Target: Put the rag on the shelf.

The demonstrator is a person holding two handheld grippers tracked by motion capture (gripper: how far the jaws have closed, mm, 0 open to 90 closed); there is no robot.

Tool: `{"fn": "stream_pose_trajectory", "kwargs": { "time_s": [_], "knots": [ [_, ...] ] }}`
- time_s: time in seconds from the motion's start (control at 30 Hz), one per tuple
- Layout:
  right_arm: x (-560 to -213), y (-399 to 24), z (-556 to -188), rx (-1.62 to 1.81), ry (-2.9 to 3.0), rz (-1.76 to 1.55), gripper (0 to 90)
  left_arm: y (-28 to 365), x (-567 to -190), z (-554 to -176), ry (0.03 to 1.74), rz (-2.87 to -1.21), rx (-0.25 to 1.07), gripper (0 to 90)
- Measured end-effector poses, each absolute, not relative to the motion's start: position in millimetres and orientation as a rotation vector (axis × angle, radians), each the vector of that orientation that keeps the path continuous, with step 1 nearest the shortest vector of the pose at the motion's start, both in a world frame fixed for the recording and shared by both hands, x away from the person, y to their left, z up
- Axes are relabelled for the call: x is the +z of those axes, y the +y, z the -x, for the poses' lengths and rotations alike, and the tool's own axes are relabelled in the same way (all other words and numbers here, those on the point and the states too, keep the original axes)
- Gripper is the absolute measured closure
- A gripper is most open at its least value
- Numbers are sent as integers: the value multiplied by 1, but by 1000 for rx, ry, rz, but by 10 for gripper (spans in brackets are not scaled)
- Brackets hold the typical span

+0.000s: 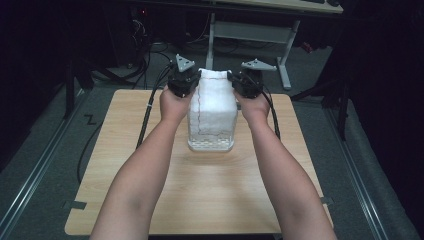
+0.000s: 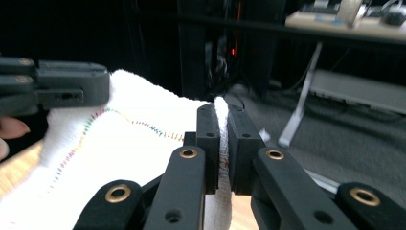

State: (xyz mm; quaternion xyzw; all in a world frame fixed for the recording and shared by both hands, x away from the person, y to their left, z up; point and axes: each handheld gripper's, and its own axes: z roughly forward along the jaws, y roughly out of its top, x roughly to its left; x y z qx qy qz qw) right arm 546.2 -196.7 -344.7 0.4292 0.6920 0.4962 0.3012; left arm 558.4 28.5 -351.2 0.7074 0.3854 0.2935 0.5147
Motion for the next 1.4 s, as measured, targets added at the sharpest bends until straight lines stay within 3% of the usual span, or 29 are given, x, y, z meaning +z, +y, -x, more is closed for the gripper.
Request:
{"fn": "stream_pose_trajectory", "kwargs": {
  "time_s": [0.07,0.1,0.2,0.63,0.83,1.4],
  "knots": [
    [-356,-198,-551,1292,1870,-1173,802,30,-358,-560,941,-1709,682,763],
    [-359,-198,-552,1284,1873,-1181,761,32,-360,-561,941,-1706,665,685],
    [-363,-202,-552,1268,1865,-1189,729,39,-362,-563,963,-1677,607,627],
    [-356,-215,-539,1210,1861,-1163,673,45,-356,-548,961,-1682,649,630],
    [-355,-221,-528,1223,1854,-1155,649,49,-351,-538,947,-1677,696,574],
    [-360,-229,-499,1247,1868,-1127,581,87,-368,-511,971,-1679,664,554]
  ]
}}
